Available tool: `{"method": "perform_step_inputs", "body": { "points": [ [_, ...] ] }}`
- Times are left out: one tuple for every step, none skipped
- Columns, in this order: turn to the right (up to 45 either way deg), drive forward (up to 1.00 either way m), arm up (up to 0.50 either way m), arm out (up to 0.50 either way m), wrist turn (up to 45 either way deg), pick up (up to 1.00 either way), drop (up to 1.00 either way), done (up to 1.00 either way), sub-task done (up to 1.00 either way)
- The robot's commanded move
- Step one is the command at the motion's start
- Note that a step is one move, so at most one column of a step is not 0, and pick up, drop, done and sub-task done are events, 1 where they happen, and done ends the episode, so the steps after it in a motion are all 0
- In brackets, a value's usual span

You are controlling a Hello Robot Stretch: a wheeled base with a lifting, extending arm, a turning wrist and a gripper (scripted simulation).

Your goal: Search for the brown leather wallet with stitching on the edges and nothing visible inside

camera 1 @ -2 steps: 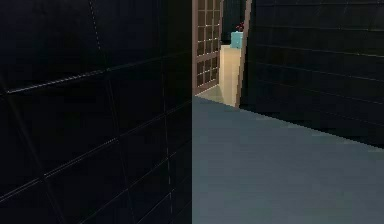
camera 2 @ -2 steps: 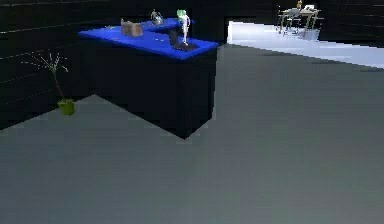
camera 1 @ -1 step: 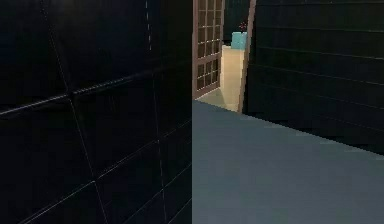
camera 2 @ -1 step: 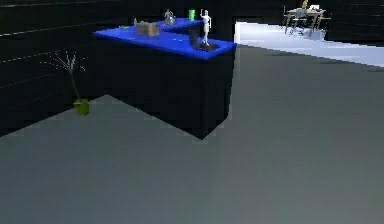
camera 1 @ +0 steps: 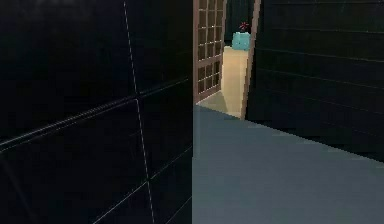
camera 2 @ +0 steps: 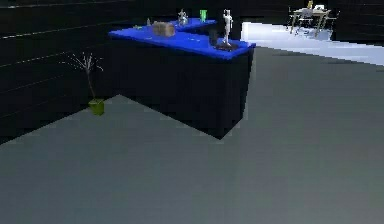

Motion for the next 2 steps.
{"method": "perform_step_inputs", "body": {
  "points": [
    [30.0,0.0,0.0,0.0,0.0,0.0,0.0,0.0,0.0],
    [0.0,0.65,0.0,0.0,0.0,0.0,0.0,0.0,0.0]
  ]
}}
